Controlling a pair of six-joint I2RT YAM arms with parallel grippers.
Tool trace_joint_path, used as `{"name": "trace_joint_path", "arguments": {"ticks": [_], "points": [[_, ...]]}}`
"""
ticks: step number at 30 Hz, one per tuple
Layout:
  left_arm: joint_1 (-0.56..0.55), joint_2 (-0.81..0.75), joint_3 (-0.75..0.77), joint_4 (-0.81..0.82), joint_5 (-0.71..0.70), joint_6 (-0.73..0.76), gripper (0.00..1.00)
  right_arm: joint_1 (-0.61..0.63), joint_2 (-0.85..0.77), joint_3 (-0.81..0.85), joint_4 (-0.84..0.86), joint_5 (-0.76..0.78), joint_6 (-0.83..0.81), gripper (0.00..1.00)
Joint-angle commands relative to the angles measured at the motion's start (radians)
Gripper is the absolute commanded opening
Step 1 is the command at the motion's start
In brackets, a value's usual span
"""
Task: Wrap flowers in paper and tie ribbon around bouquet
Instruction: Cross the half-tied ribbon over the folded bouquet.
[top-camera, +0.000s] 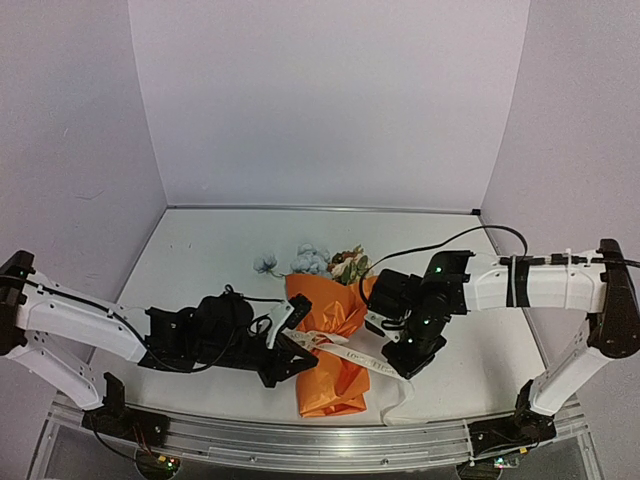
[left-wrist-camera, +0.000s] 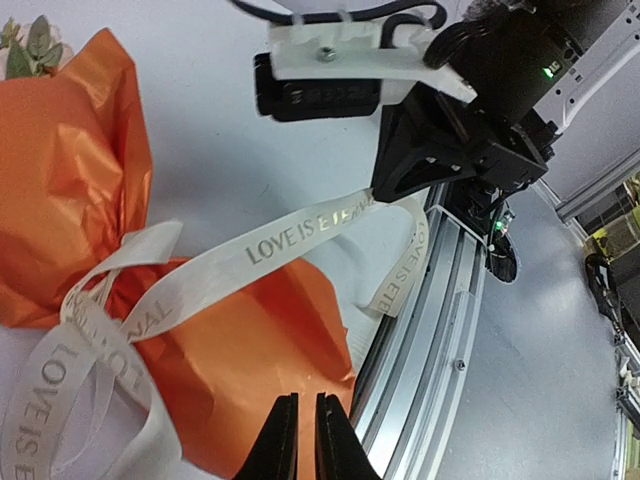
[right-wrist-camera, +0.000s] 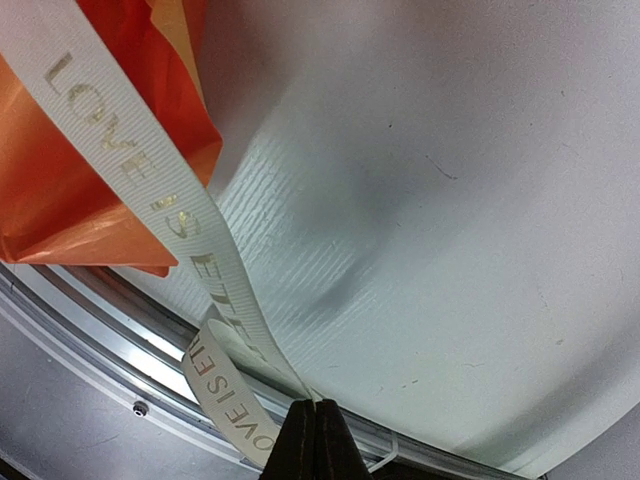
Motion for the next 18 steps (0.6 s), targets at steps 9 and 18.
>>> {"name": "trace_joint_path", "arguments": {"ticks": [9,18], "points": [[0.013,-0.115,0.179,-0.302,-0.292,0.073,0.44,0.003,0.020,0.063,0.003,0.021,-0.008,0.00],[0.120,0.137,0.381,-0.499,-0.140,0.359,0.36,0.004,-0.013,-0.013,0.176,0.047,0.037,0.00]]}}
